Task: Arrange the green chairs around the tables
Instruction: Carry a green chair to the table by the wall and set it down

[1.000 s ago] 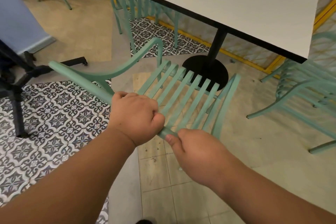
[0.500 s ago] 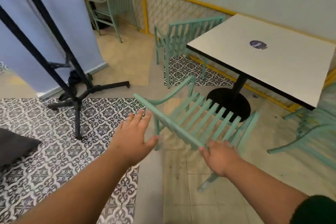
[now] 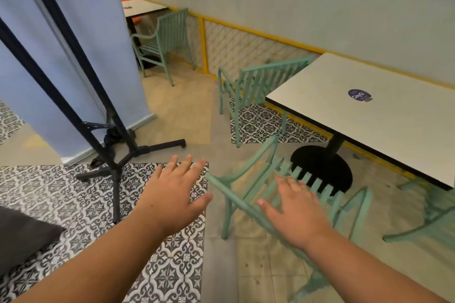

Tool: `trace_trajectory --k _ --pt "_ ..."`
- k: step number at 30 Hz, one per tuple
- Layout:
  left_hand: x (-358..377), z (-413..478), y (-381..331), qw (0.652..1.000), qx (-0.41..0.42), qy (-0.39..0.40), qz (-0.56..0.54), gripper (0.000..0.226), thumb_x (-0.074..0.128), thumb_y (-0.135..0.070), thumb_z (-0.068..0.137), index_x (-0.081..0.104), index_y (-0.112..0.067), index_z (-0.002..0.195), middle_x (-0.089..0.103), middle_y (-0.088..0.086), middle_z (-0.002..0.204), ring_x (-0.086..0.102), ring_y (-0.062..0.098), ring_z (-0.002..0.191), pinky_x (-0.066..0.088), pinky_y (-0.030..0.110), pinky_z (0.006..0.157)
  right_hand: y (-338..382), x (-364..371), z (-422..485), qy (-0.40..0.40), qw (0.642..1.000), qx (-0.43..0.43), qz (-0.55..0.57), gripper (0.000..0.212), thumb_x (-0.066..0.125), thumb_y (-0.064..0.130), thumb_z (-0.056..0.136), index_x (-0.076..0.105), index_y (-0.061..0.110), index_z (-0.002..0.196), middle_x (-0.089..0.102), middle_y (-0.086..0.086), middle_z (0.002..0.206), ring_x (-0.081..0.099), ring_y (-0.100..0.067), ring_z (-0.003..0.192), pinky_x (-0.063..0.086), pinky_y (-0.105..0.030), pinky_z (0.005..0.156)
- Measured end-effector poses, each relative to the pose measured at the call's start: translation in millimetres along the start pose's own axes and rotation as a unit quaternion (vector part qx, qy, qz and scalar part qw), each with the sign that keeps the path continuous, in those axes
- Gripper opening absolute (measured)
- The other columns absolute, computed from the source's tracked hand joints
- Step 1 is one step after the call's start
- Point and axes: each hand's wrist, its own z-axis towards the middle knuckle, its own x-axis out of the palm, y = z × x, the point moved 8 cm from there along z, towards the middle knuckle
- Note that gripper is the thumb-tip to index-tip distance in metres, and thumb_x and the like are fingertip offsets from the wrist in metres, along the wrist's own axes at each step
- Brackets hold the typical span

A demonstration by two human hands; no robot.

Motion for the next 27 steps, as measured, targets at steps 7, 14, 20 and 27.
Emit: trace_trajectory --k 7,14,20,27 --pt "4.5 51.1 8.1 1.0 -0.009 -0.002 -0.007 0.083 0.018 -0.079 0.089 -0.006 -0.043 0.159 0.005 -0.006 0.17 -0.001 0.023 0.156 0.005 0.05 0.124 8.9 -3.3 53.7 0.032 0.999 -0.031 -0.016 0.09 0.025 0.077 0.092 0.012 0.024 0.163 0.022 -0.008 0.168 0.015 -0.03 0.155 0.014 -0.052 0.125" --pt "-14.3 103.2 45.9 0.999 -0.023 -0.019 -0.026 0.084 0.028 -0.077 0.09 0.001 -0.041 0.161 0.008 -0.004 0.171 0.002 0.026 0.157 0.007 0.051 0.124 31.6 -18.6 122.0 0.022 0.999 -0.043 -0.023 0.092 0.024 0.078 0.089 0.017 0.022 0.161 0.029 -0.009 0.165 0.02 -0.031 0.153 0.017 -0.053 0.123" --pt "-26.1 143.6 120.6 0.999 -0.019 -0.015 -0.029 0.085 0.026 -0.078 0.089 0.003 -0.04 0.161 0.011 -0.004 0.171 0.005 0.026 0.157 0.011 0.052 0.125 81.3 -14.7 181.0 0.011 1.0 -0.02 -0.021 0.09 0.026 0.077 0.089 0.02 0.021 0.16 0.031 -0.009 0.164 0.022 -0.031 0.152 0.017 -0.055 0.123" --pt "-52.5 202.8 234.9 1.0 0.028 0.009 0.008 0.089 0.023 -0.079 0.086 -0.002 -0.038 0.161 0.008 -0.004 0.171 0.004 0.026 0.157 0.012 0.051 0.126 152.2 -29.6 244.9 -0.055 0.998 0.031 -0.001 0.09 0.028 0.076 0.09 0.015 0.024 0.163 0.03 -0.009 0.165 0.017 -0.031 0.154 0.014 -0.055 0.125"
